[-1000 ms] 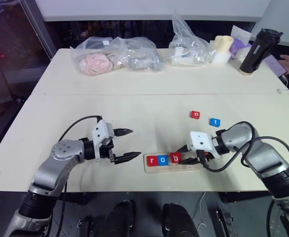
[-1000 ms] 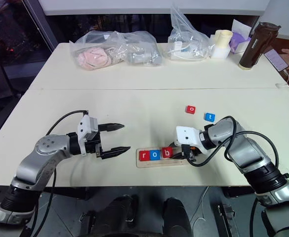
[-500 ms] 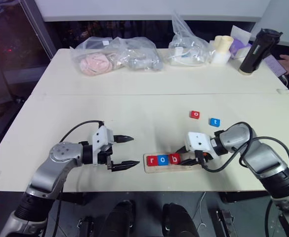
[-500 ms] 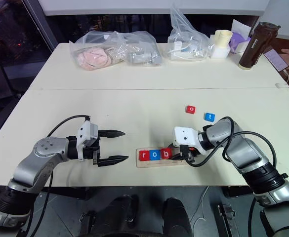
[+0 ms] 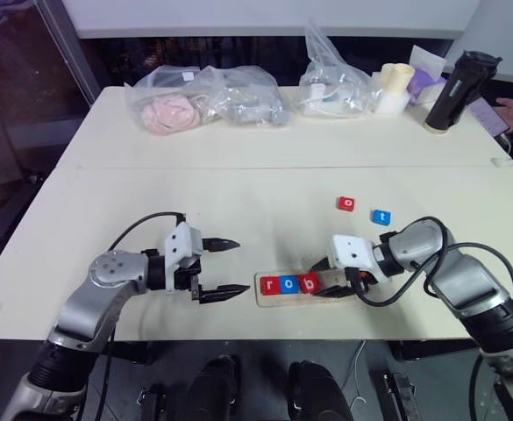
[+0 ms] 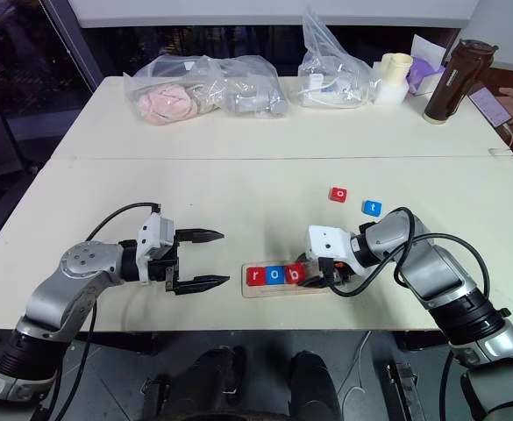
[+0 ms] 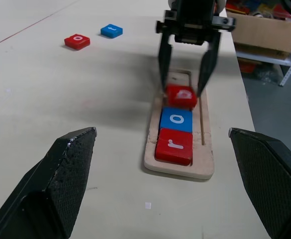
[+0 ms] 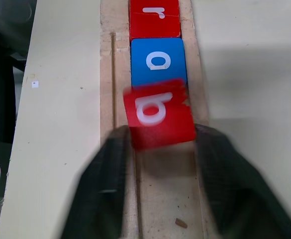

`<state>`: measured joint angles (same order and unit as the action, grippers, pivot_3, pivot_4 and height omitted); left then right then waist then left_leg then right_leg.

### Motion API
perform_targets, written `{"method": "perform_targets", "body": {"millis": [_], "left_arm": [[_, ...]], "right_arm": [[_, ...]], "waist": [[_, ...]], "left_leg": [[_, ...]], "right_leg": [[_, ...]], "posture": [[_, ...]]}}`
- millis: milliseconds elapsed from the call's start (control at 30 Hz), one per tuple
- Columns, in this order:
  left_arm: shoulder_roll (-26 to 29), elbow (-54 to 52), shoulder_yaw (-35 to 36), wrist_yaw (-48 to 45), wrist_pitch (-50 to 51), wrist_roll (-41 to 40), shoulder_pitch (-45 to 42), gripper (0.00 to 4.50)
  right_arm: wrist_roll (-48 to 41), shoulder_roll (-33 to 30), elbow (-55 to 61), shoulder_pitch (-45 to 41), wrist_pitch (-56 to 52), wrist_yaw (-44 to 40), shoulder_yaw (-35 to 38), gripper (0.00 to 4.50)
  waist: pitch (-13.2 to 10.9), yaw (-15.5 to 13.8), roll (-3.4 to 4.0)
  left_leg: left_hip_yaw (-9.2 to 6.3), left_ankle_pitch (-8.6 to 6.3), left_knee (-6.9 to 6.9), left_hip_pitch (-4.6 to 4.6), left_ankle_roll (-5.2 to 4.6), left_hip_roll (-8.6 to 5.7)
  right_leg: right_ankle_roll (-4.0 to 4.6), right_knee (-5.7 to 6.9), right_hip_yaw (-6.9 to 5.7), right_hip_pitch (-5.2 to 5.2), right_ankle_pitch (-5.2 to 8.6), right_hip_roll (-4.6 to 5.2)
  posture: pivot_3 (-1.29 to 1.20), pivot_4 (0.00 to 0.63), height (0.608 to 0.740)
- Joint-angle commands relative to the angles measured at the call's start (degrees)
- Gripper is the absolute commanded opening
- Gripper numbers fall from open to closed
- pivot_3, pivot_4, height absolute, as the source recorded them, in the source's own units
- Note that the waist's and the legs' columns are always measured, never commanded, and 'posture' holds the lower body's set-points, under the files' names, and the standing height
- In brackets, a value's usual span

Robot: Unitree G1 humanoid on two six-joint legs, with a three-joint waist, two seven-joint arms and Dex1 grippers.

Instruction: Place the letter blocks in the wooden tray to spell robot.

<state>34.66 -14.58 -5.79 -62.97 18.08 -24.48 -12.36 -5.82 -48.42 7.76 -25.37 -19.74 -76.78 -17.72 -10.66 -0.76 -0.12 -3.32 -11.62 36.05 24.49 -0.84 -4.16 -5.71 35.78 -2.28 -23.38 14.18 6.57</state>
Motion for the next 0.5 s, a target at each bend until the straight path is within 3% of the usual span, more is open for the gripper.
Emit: {"method": "perform_targets", "body": {"millis": [33, 67, 500], "left_arm": [[-0.23, -0.48, 0.87, 0.18, -1.23, -0.55, -1.11, 4.50], [-0.24, -0.45, 0.88, 0.22, -1.28, -0.52, -1.11, 4.50], [-0.55, 0.80, 0.66, 0.47, -2.08, -0.31, -1.59, 4.50]], "right_arm": [[-0.49, 0.17, 1.74, -1.09, 0.03, -0.06, 0.36, 4.22], [-0.55, 0.21, 1.91, -1.14, -0.10, -0.03, 0.39, 4.47], [-2.08, -0.68, 1.19, -3.07, -1.59, 1.62, 3.45, 4.47]], "waist": [[0.00, -0.03, 0.00], [0.00, -0.02, 0.00], [0.00, -0.18, 0.00]], "left_leg": [[0.00, 0.00, 0.00, 0.00, 0.00, 0.00], [0.00, 0.00, 0.01, 0.00, 0.00, 0.00], [0.00, 0.00, 0.01, 0.00, 0.00, 0.00]], "right_leg": [[0.00, 0.00, 0.00, 0.00, 0.00, 0.00], [0.00, 0.00, 0.00, 0.00, 0.00, 0.00], [0.00, 0.05, 0.00, -0.02, 0.00, 0.00]], "posture": [[0.00, 0.150, 0.738], [0.00, 0.150, 0.738], [0.00, 0.150, 0.738]]}}
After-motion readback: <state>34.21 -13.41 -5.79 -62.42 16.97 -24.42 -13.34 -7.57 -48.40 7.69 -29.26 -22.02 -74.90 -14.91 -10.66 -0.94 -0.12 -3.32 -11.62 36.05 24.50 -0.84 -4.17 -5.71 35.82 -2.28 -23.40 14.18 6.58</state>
